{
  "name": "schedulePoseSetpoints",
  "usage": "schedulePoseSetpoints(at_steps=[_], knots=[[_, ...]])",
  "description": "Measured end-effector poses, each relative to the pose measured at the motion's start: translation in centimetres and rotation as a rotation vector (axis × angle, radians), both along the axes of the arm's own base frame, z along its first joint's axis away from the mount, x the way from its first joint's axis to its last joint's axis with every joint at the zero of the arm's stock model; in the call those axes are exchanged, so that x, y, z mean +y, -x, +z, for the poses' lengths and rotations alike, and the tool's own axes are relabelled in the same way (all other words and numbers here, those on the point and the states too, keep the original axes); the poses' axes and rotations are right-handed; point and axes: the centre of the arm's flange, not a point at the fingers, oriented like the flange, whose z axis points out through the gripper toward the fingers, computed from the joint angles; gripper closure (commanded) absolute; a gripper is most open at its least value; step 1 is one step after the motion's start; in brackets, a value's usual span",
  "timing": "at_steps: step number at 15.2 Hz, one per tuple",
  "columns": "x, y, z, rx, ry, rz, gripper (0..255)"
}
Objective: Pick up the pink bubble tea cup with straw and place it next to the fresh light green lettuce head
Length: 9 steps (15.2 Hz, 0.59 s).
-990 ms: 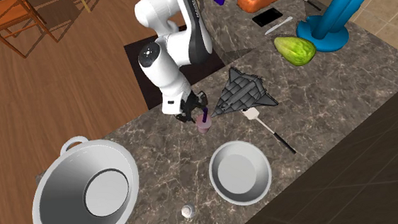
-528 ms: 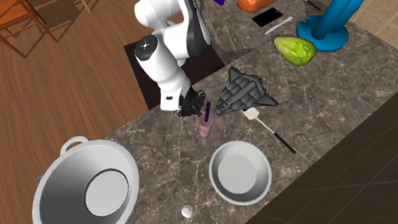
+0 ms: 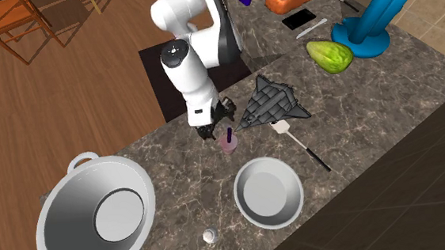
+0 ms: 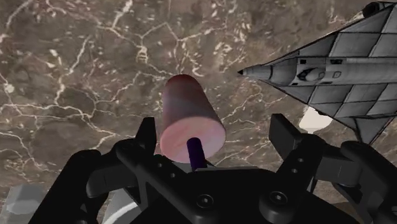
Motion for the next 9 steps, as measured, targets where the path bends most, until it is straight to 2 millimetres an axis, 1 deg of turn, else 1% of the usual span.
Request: schedulePoseSetpoints(at_steps=[1,3,4,6,9], knots=[[-2.1,-0.9,-0.4,-0.02,-0.059,0.098,0],[-6.1,-3.8,-1.1,-0.121,-0.137,0.457,0],[-6.8,-4.6,-1.3,-0.163,-0.169,0.579,0],[-7.0,-5.3,-2.0,-0.203,-0.196,0.67,0],[-6.2,-5.6,-3.2,-0.217,-0.205,0.698,0]])
